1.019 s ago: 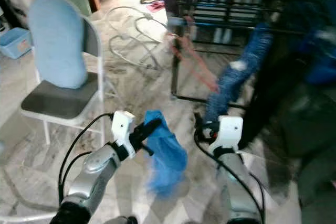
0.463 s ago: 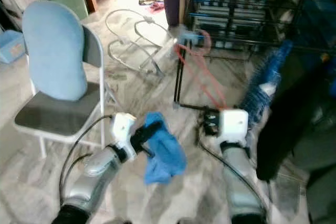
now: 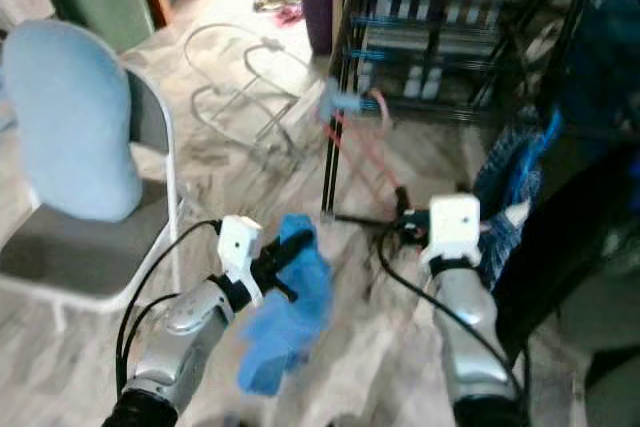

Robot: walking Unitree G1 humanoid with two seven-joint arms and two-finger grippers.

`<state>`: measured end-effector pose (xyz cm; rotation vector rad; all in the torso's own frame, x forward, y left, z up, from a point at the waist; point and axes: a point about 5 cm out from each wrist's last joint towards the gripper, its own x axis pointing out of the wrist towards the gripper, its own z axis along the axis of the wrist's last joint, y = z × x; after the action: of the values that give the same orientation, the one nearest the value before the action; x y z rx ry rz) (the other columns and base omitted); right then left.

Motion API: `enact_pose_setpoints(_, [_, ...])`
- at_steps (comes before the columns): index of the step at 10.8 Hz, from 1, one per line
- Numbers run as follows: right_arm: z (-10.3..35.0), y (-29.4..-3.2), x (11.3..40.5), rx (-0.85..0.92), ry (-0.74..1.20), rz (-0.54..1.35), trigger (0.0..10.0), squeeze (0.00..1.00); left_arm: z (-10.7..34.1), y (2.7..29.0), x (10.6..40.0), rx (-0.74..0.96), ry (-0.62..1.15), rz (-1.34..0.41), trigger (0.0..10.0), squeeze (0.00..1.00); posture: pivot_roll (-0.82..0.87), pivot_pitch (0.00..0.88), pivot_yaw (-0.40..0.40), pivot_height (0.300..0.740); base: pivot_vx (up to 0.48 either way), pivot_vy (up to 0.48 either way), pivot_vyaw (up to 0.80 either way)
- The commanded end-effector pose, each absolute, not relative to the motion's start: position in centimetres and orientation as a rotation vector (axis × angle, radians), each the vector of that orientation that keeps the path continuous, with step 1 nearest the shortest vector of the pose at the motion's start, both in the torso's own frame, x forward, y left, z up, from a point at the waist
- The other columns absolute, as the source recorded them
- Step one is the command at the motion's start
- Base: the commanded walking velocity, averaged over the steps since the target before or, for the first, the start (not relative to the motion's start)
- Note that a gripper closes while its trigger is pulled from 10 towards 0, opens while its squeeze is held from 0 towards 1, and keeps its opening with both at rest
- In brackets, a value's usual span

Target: Hang hanger

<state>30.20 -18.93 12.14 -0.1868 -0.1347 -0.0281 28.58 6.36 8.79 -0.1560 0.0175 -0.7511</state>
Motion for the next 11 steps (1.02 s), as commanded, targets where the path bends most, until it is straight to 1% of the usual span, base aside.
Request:
enact_pose_setpoints(1, [12.3,-18.6,30.2,-0.194,-0.140,-0.014,10.0,0.00,8.8,7.0,28.6,-0.152,0.011,-0.731,10.0,0.00,-0.04,0.180,-0.013,0.740,0.000,0.000,0.00])
enact_pose_setpoints(3, [12.3,-18.8,30.5,-0.170,-0.112,0.035,10.0,0.00,8.7,7.1,28.5,-0.147,0.014,-0.726,10.0,0.00,-0.03,0.184,-0.013,0.740,0.000,0.000,0.00])
enact_pose_setpoints(4, [12.3,-19.0,30.8,-0.208,-0.086,0.105,10.0,0.00,8.6,7.3,28.4,-0.141,0.020,-0.727,10.0,0.00,-0.03,0.188,-0.013,0.740,0.000,0.000,0.00])
enact_pose_setpoints(5, [12.3,-19.8,31.2,-0.227,-0.067,0.099,10.0,0.00,8.5,7.4,28.3,-0.137,0.024,-0.728,10.0,0.00,-0.03,0.190,-0.011,0.740,0.000,0.000,0.00])
enact_pose_setpoints(6, [12.6,-20.7,32.0,-0.235,-0.031,0.103,10.0,0.00,8.4,7.5,28.3,-0.133,0.028,-0.726,10.0,0.00,-0.03,0.190,-0.008,0.740,0.000,0.000,0.00])
enact_pose_setpoints(7, [12.4,-20.8,32.8,-0.238,0.051,0.171,10.0,0.00,8.4,7.5,28.3,-0.129,0.031,-0.728,10.0,0.00,-0.03,0.190,-0.006,0.740,0.000,0.000,0.00])
enact_pose_setpoints(8, [13.1,-20.9,33.4,-0.299,0.048,0.195,10.0,0.00,8.4,7.4,28.3,-0.127,0.031,-0.730,10.0,0.00,-0.03,0.189,-0.006,0.740,0.000,0.000,0.00])
enact_pose_setpoints(9, [13.2,-21.2,34.0,-0.302,0.100,0.216,10.0,0.00,8.4,7.4,28.3,-0.126,0.031,-0.731,10.0,0.00,-0.03,0.189,-0.004,0.740,0.000,0.000,0.00])
enact_pose_setpoints(10, [13.4,-21.8,34.5,-0.290,0.143,0.222,6.6,0.00,8.4,7.4,28.3,-0.127,0.032,-0.731,10.0,0.00,-0.03,0.190,-0.004,0.740,0.000,0.000,0.00])
enact_pose_setpoints(11, [13.4,-22.2,34.8,-0.291,0.178,0.230,0.0,0.00,8.3,7.4,28.2,-0.126,0.035,-0.733,10.0,0.00,-0.03,0.191,-0.003,0.740,0.000,0.000,0.00])
